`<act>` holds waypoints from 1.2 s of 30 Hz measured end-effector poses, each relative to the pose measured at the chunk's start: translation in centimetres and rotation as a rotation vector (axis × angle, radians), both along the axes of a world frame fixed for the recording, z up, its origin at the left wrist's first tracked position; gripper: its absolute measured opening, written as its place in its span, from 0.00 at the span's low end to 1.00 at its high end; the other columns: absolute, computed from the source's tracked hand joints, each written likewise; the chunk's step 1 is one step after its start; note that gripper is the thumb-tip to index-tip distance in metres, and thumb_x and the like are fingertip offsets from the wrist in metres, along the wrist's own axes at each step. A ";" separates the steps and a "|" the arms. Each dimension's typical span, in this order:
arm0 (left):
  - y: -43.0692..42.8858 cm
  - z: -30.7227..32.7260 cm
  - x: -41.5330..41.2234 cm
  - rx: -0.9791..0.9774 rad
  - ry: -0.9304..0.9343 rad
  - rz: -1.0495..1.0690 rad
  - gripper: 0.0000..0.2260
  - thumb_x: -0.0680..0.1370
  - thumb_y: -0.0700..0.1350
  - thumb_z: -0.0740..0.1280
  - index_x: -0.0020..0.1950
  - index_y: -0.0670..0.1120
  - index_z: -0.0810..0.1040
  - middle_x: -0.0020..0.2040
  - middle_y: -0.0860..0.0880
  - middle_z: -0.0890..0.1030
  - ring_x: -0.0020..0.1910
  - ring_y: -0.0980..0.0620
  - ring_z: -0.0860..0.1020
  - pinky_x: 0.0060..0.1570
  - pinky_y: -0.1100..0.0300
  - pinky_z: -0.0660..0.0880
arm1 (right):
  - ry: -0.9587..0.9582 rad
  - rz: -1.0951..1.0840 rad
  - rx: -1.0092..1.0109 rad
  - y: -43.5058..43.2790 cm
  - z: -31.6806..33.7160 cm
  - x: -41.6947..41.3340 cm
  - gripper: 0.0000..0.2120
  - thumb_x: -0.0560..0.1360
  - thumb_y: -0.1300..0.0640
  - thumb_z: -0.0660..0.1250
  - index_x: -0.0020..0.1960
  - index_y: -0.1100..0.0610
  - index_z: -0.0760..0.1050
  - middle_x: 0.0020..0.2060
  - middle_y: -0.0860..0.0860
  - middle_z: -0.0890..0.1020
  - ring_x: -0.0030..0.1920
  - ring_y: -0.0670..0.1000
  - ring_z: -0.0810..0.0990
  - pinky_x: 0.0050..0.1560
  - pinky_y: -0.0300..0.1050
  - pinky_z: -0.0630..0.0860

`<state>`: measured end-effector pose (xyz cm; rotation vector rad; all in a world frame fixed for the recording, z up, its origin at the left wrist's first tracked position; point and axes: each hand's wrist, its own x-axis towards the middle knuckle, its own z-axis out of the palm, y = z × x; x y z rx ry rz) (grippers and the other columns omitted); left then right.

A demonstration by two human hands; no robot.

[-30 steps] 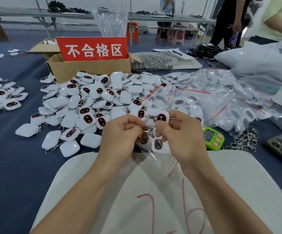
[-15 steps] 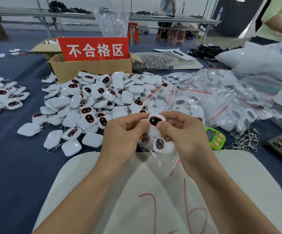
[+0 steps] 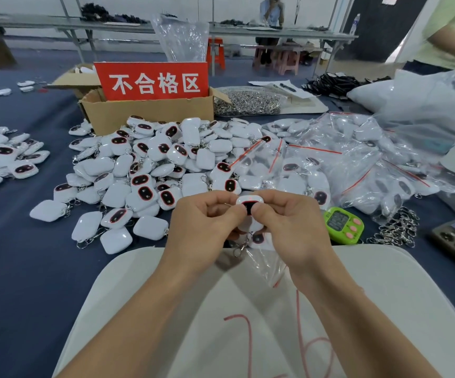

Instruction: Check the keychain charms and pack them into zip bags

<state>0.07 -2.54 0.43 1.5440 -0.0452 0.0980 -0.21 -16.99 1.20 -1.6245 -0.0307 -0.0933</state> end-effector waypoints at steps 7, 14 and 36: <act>0.4 -0.2 0.3 0.067 -0.028 0.056 0.02 0.69 0.47 0.75 0.40 0.51 0.88 0.36 0.43 0.86 0.31 0.46 0.83 0.41 0.45 0.84 | -0.034 0.073 -0.064 -0.1 -0.1 0.0 0.13 0.79 0.65 0.65 0.50 0.52 0.85 0.40 0.53 0.88 0.39 0.57 0.82 0.43 0.52 0.77; 0.2 -0.2 0.5 0.001 0.010 0.136 0.03 0.74 0.40 0.78 0.43 0.48 0.88 0.34 0.46 0.86 0.28 0.51 0.81 0.32 0.59 0.80 | -0.051 0.105 -0.072 0.1 -0.1 0.0 0.15 0.75 0.68 0.67 0.53 0.51 0.82 0.41 0.52 0.88 0.39 0.50 0.84 0.39 0.39 0.75; 0.2 -0.8 -0.1 0.482 -0.266 0.236 0.09 0.73 0.48 0.78 0.46 0.61 0.83 0.44 0.65 0.83 0.47 0.63 0.80 0.46 0.70 0.74 | -0.332 -0.128 -0.256 -1.2 0.2 0.2 0.15 0.71 0.67 0.72 0.44 0.46 0.85 0.37 0.44 0.87 0.36 0.56 0.83 0.39 0.55 0.82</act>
